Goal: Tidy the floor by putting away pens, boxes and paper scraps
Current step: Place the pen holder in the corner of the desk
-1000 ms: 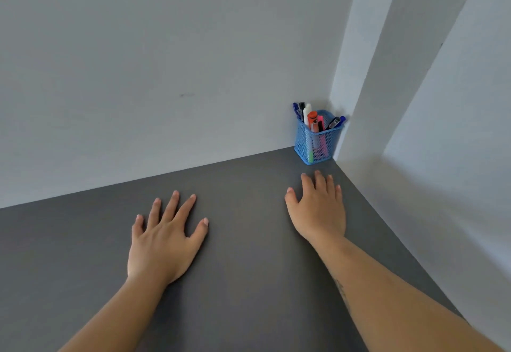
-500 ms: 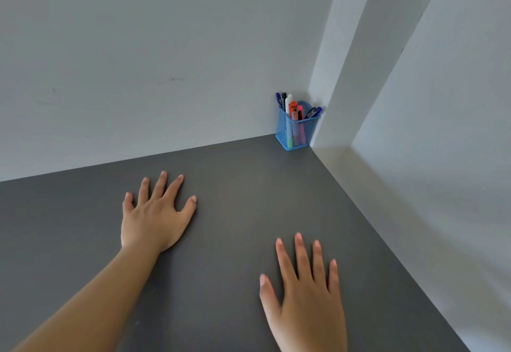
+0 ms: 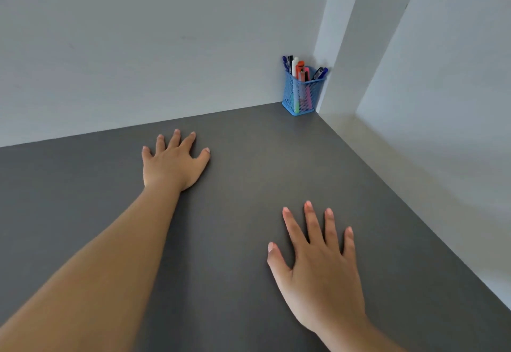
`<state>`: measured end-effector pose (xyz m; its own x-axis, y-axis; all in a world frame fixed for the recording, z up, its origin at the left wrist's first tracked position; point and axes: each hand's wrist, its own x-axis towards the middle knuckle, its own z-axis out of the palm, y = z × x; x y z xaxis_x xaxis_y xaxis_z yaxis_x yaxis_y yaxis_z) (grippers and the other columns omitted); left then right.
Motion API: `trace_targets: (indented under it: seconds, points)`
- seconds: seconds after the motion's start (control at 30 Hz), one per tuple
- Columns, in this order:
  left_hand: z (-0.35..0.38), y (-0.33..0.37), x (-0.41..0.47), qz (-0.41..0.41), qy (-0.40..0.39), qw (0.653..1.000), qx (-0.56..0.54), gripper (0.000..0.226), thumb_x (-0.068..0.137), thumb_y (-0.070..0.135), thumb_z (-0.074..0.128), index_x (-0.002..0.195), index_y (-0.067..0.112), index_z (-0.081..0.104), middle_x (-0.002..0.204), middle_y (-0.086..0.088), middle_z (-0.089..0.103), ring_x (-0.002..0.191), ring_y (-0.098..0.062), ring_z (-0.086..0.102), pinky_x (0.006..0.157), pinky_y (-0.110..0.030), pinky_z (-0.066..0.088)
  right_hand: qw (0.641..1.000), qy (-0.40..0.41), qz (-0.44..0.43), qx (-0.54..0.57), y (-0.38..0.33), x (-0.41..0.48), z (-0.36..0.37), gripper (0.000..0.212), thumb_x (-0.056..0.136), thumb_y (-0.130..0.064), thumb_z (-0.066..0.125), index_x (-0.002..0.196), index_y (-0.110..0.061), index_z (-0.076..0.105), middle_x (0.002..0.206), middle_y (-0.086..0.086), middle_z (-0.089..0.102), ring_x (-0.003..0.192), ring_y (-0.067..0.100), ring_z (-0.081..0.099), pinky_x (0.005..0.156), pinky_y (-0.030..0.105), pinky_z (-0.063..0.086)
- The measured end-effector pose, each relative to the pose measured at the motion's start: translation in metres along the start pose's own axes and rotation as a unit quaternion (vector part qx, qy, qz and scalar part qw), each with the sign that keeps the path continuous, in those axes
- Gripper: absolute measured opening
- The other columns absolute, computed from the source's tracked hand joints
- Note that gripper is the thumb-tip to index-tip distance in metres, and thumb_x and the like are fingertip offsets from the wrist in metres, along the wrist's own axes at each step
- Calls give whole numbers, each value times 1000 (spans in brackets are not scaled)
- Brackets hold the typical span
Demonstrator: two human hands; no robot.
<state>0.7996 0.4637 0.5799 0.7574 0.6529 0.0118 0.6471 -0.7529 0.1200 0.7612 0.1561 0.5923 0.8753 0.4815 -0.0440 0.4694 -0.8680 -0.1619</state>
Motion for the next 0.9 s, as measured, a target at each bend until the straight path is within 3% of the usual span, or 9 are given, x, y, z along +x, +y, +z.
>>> trace_targets:
  seconds: [0.13,0.57,0.9]
  points:
    - [0,-4,-15,16,-18,1000,3,74,85,72,8,152,41,12,163,8,8,150,-25,5,119,-54,7,1000,0,2,6,2,0,-1,67,90,-65,14,151,-43,-4,163,-7,-10,149,23,-15,119,50,-7]
    - [-9,-32,-195,39,-34,999,7,74,85,77,6,152,45,2,163,11,0,151,-20,-1,120,-50,2,999,31,8,29,4,2,5,64,89,-59,20,150,-38,23,163,1,13,150,28,6,120,50,4]
    - [-17,-64,-315,46,-35,998,11,74,86,75,8,152,44,4,163,11,1,151,-19,0,120,-49,2,1000,0,-8,8,5,-99,7,63,93,-61,16,152,-39,13,164,-1,4,150,27,0,120,50,0]
